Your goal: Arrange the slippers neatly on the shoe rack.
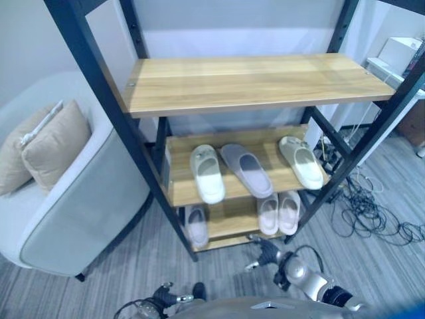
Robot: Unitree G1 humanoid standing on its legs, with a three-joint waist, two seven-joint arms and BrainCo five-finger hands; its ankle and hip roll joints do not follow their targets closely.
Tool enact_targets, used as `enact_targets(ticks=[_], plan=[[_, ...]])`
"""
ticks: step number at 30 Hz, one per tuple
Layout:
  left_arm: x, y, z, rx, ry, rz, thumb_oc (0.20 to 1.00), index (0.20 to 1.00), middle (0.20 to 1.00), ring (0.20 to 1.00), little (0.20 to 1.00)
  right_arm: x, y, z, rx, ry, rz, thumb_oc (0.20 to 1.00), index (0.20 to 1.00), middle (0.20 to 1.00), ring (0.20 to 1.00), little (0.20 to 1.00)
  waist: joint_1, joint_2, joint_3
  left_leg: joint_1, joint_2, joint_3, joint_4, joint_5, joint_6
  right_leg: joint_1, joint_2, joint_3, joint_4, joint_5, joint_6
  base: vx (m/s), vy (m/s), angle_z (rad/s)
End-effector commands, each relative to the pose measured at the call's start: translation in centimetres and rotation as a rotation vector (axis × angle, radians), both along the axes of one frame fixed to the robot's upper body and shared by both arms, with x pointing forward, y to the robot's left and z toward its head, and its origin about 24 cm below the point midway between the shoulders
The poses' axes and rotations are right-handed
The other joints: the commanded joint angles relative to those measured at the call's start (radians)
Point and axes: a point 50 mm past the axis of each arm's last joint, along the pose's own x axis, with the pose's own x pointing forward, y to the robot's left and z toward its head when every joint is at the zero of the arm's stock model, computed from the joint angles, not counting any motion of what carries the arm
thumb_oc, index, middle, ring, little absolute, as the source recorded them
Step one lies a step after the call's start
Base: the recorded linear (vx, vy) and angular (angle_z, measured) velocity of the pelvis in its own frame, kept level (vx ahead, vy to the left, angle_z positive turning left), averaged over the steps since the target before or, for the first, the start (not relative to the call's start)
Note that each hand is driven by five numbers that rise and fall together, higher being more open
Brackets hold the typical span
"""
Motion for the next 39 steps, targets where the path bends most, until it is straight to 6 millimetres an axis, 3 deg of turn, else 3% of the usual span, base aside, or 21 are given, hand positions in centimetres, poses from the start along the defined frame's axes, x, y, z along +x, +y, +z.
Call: enact_targets(ticks=[1, 5, 13, 19, 21, 26, 31, 36, 39], plan=[[2.2, -3.4, -0.2, -0.048, -0.025, -0.140, 1.000, 1.000, 1.000, 1.000, 1.000, 4.7, 1.1, 6.4, 0.063, -0.295, 0.184, 1.000, 1.000, 1.000, 1.000, 1.000, 0.018, 0.031, 0.096, 0.074, -0.014, -0.004, 0.014, -0.099, 0.007, 0.005, -0.020, -0.021, 0.019, -0.044, 0.066, 0.00, 0.000, 0.00], [1.7, -3.4, -0.3, -0.049, -0.016, -0.138, 1.000, 1.000, 1.000, 1.000, 1.000, 4.6, 0.8, 10.5, 0.071, -0.502, 0.302, 1.000, 1.000, 1.000, 1.000, 1.000, 0.010, 0.031, 0.092, 0.076, -0.010, 0.000, 0.014, -0.100, 0.007, 0.006, -0.018, -0.020, 0.023, -0.049, 0.067, 0.00, 0.000, 0.00], [1.4, -4.3, -0.4, -0.071, -0.016, -0.160, 1.000, 1.000, 1.000, 1.000, 1.000, 5.0, -1.1, 16.2, 0.106, -0.813, 0.243, 1.000, 1.000, 1.000, 1.000, 1.000, -0.003, 0.034, 0.083, 0.083, -0.007, 0.006, 0.014, -0.107, 0.008, 0.013, -0.020, -0.018, 0.022, -0.050, 0.069, 0.01, -0.004, -0.01], [1.9, -4.7, -0.3, -0.074, -0.040, -0.186, 1.000, 1.000, 1.000, 1.000, 1.000, 7.2, -4.8, 17.3, -0.007, -0.929, 0.042, 1.000, 1.000, 1.000, 1.000, 1.000, 0.003, 0.038, 0.075, 0.080, -0.008, 0.002, 0.014, -0.111, 0.010, 0.014, -0.020, -0.025, 0.015, -0.048, 0.071, 0.03, -0.011, 0.01], [2.0, -4.3, -0.2, -0.072, -0.045, -0.190, 1.000, 1.000, 1.000, 1.000, 1.000, 8.9, -6.7, 17.9, 0.027, -0.927, -0.122, 1.000, 1.000, 1.000, 1.000, 1.000, 0.013, 0.038, 0.078, 0.072, -0.012, -0.003, 0.014, -0.111, 0.011, 0.008, -0.020, -0.030, 0.015, -0.046, 0.073, 0.05, -0.011, 0.03], [1.9, -3.0, -0.1, -0.046, -0.051, -0.175, 1.000, 1.000, 1.000, 1.000, 1.000, 11.7, -9.5, 19.9, -0.001, -0.992, -0.286, 1.000, 1.000, 1.000, 1.000, 1.000, 0.036, 0.040, 0.103, 0.040, -0.018, -0.018, 0.014, -0.103, 0.012, -0.018, -0.022, -0.039, 0.017, -0.042, 0.074, 0.00, 0.001, -0.01], [1.8, -2.5, 0.0, -0.013, -0.042, -0.274, 1.000, 1.000, 1.000, 1.000, 1.000, 14.4, -10.5, 22.1, -0.107, -1.072, -0.323, 1.000, 1.000, 1.000, 1.000, 1.000, 0.065, 0.042, 0.148, -0.009, -0.022, -0.034, 0.014, -0.088, 0.011, -0.064, -0.020, -0.047, 0.027, -0.039, 0.075, -0.04, 0.016, 0.02], [1.1, -1.0, 0.0, 0.026, -0.013, -0.211, 1.000, 1.000, 1.000, 1.000, 1.000, 15.7, -10.5, 22.7, -0.078, -1.068, -0.392, 1.000, 1.000, 1.000, 1.000, 1.000, 0.090, 0.029, 0.174, -0.038, -0.019, -0.044, 0.014, -0.078, 0.012, -0.092, -0.018, -0.049, 0.037, -0.040, 0.072, 0.00, 0.001, 0.03], [1.3, -0.6, 0.1, 0.035, -0.031, -0.158, 1.000, 1.000, 1.000, 1.000, 1.000, 17.0, -11.8, 23.6, -0.044, -1.057, -0.526, 1.000, 1.000, 1.000, 1.000, 1.000, 0.114, 0.013, 0.211, -0.081, -0.020, -0.056, 0.014, -0.065, 0.012, -0.129, -0.020, -0.056, 0.051, -0.039, 0.073, -0.01, 0.012, 0.15]])
